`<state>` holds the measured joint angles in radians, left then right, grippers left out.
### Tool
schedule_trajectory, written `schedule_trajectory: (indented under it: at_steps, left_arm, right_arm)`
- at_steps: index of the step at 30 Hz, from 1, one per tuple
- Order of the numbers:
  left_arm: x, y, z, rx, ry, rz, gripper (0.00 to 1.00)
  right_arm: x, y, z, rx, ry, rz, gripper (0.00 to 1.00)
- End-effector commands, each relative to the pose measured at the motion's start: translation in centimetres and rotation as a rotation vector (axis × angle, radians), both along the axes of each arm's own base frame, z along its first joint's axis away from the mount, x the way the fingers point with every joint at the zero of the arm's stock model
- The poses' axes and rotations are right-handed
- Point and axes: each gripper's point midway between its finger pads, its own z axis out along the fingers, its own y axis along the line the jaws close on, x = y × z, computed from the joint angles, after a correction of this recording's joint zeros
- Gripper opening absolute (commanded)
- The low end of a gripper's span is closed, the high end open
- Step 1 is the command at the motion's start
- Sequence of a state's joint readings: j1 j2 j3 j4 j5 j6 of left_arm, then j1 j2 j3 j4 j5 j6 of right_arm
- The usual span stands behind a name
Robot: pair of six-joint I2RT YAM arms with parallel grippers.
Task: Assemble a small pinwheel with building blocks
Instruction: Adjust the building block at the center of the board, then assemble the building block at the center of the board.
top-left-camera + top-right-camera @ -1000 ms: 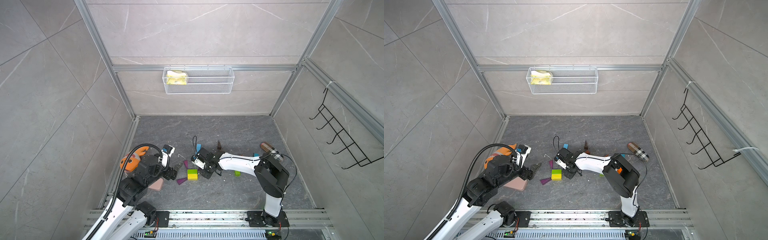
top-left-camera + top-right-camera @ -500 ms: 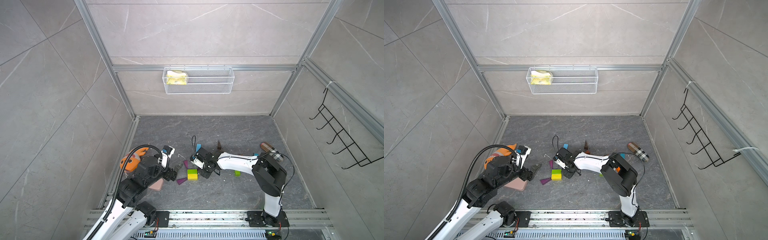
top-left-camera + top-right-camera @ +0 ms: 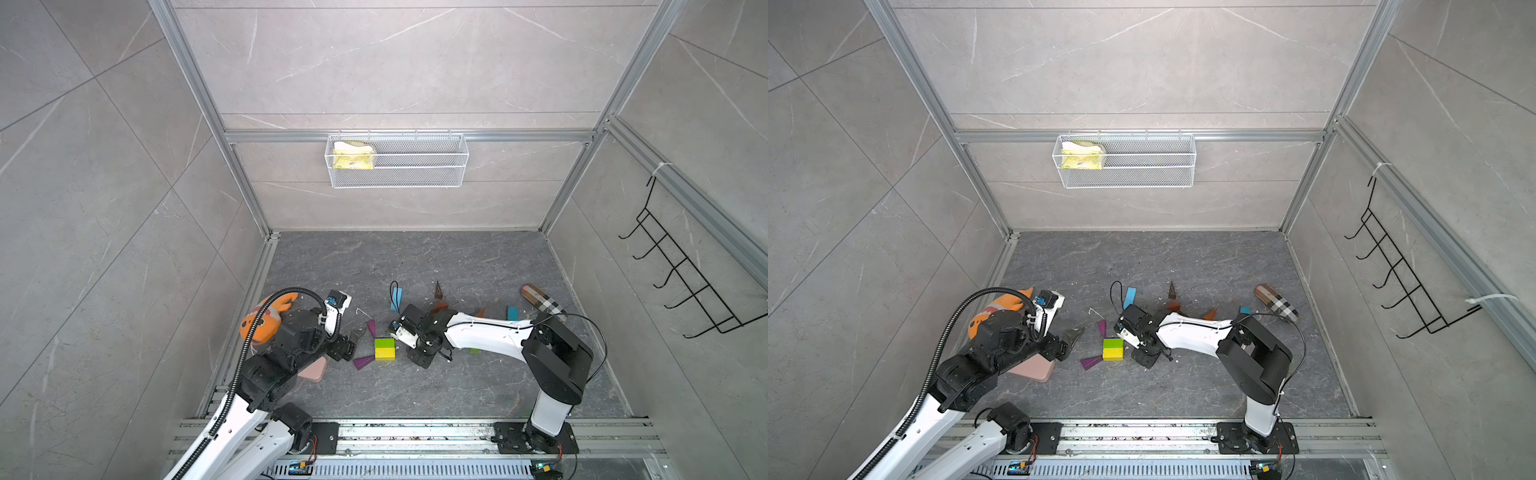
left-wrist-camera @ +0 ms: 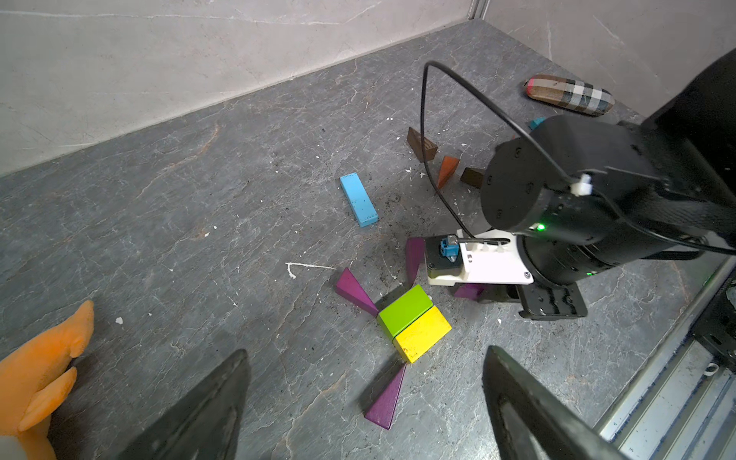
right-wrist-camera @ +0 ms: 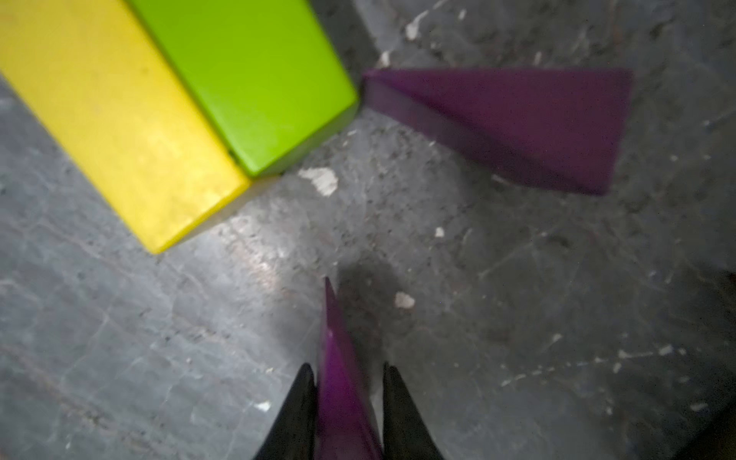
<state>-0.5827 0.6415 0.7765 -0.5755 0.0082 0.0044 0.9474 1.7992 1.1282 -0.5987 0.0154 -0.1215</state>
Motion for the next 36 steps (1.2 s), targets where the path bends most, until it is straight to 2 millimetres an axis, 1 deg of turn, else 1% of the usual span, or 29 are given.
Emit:
schedule_trajectory:
  at_steps: [1, 5, 9, 16, 20, 25, 31, 36]
  left_arm:
    - [0.7, 0.5, 0.7, 0.017, -0.042, 0.029, 0.91]
    - [0.6, 0.6, 0.7, 0.014, -0.042, 0.033, 0.91]
    - [0.8, 1.0, 0.7, 0.027, -0.046, 0.054, 0.91]
    - [1.0, 1.7, 0.8, 0.040, -0.063, 0.088, 0.91]
    - [1.0, 1.7, 0.8, 0.041, -0.061, 0.089, 0.91]
    - [1.0, 1.6, 0.7, 0.041, -0.058, 0.085, 0.92]
    - [0.9, 1.5, 0.6, 0.042, -0.053, 0.081, 0.92]
    - [1.0, 1.5, 0.6, 0.041, -0.054, 0.081, 0.92]
  right_arm:
    - [-0.9, 0.1, 0.7, -0.016, -0.006, 0.064, 0.08]
    - [-1.4, 1.0, 0.4, -0.037, -0.011, 0.099, 0.09]
    - [-1.4, 1.1, -0.2, -0.063, -0.023, 0.092, 0.11]
    - [-1.3, 1.9, -0.1, -0.040, -0.035, 0.080, 0.15]
    - [-1.4, 2.2, -0.3, -0.038, -0.037, 0.088, 0.18]
    - [-1.4, 3.0, -0.3, -0.021, -0.038, 0.089, 0.19]
    - [-1.3, 3.4, -0.5, -0.019, -0.033, 0.090, 0.20]
    - [-1.2, 3.5, -0.5, -0.022, -0.035, 0.089, 0.24]
